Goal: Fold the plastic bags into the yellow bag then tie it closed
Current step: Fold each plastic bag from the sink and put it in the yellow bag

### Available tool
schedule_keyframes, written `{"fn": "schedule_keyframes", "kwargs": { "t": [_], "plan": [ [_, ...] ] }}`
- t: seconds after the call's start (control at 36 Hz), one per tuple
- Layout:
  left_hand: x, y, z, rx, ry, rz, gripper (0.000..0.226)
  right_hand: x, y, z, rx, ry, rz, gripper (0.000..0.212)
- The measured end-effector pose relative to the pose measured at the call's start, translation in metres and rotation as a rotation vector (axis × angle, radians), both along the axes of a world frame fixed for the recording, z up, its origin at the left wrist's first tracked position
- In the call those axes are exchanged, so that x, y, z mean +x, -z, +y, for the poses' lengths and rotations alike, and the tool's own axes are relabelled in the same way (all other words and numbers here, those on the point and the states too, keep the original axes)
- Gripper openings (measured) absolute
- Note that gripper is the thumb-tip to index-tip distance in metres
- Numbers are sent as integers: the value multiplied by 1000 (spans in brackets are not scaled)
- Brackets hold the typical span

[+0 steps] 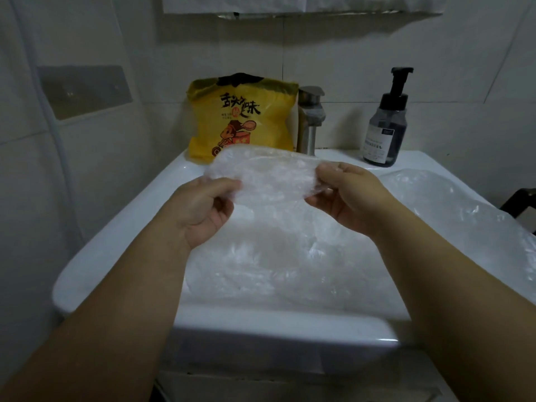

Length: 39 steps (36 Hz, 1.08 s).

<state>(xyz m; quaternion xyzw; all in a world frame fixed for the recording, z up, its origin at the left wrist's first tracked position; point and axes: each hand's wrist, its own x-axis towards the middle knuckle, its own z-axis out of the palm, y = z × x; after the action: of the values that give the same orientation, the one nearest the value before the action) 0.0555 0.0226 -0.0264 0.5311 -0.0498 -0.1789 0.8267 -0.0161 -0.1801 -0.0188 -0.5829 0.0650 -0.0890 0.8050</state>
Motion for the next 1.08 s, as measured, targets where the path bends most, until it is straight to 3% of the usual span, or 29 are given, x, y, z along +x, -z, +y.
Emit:
{"fn": "schedule_keyframes", "kwargs": {
  "t": [0.06, 0.11, 0.17, 0.19, 0.31, 0.36, 0.42, 0.44, 0.5, 0.53, 0.56, 0.67, 0.75, 0.89, 1.08],
  "plan": [
    [1, 0, 0, -29, -21, 12, 16, -1, -2, -1, 39, -74, -20, 18],
    [2, 2, -1, -37, -18, 9, 17, -2, -3, -4, 65, -149, -7, 48],
    [1, 2, 0, -46, 1, 7, 19, -3, -3, -5, 4, -184, 60, 70],
    [0, 2, -1, -58, 5, 9, 21, -4, -3, -4, -49, -182, 104, 70],
    [0, -1, -1, -109, -26, 14, 24, -7, -1, 2, -276, -165, 193, 22],
    [0, -5, 1, -236, -23, 1, 35, -6, 1, 6, -289, -189, 224, 11],
    [-3, -8, 4, -348, 29, -58, 20, -6, 1, 12, -234, -204, 208, 7],
    [-4, -10, 4, -338, 61, -94, 29, -5, 1, 17, -187, -213, 180, 5],
    [-6, -7, 2, -228, 202, -132, 74, -4, 1, 28, -112, -234, 127, 5],
    [-8, -4, -2, -176, 280, -137, 87, -3, 2, 33, -109, -241, 112, 7],
    [-13, -2, -6, -91, 291, -137, 85, -2, 4, 38, -135, -240, 109, 10],
    [-11, 7, -16, 159, -21, -247, 10, -4, 8, 43, -289, -286, 154, 27],
    [-4, 4, -10, 117, -33, -252, 13, -6, 2, 40, -194, -339, 161, 46],
    [-13, 1, -10, 58, 202, -189, 36, -7, 9, 44, -281, -299, 152, 12],
    [-10, -9, 1, -270, 241, -87, 44, -7, 3, 41, -232, -304, 127, 7]
  ]
}}
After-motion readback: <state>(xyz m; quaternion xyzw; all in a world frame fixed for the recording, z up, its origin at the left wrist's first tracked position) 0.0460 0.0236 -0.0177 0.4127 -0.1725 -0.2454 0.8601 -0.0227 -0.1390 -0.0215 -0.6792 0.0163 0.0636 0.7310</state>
